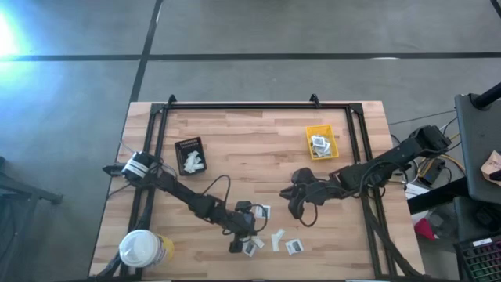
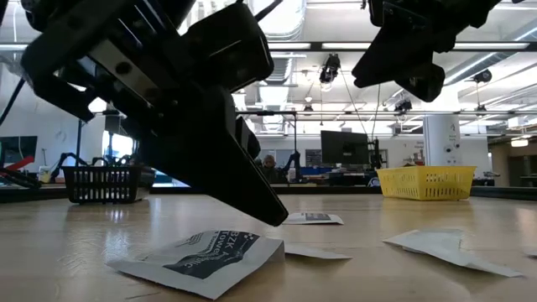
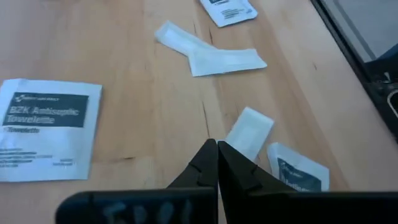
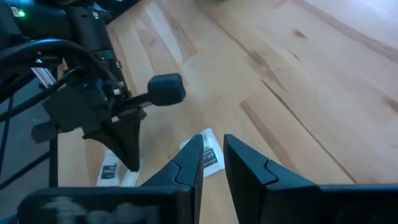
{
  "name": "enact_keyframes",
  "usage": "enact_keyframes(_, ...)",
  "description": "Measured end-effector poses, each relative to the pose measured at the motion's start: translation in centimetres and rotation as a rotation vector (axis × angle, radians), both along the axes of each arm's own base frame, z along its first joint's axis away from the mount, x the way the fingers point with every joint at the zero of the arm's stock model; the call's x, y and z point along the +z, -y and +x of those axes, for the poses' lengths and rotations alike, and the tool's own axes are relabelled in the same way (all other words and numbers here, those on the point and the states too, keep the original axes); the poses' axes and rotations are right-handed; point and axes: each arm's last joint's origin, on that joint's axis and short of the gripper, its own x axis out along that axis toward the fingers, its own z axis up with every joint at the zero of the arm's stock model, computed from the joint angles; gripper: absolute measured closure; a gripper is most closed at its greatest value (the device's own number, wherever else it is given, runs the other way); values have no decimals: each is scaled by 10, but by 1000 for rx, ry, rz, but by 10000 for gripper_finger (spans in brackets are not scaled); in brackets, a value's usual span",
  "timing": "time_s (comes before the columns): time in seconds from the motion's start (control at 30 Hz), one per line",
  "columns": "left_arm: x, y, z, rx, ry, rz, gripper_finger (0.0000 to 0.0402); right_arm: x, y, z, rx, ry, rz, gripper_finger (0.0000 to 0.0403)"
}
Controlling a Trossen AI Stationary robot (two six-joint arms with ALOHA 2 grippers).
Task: Pick & Place First Aid Supplies
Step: Put the green bandage into the black bin
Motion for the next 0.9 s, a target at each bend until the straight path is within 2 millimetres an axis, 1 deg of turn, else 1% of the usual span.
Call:
enact_keyframes(0.43,-5,-4,-4,-11,-81,18,401,2,0,-1,-2,5,0,342)
enact_keyframes(0.57,-8,-9,-7,102,-128,97,401,1,0,-1,-3,5,0,342)
enact_keyframes(0.7,-10,-15,-7,209,-141,113,401,1,0,-1,1,3,0,342)
enact_keyframes(0.9,-12,-22,-6,367,-139,97,401,1,-12,-5,130,-17,-2,342)
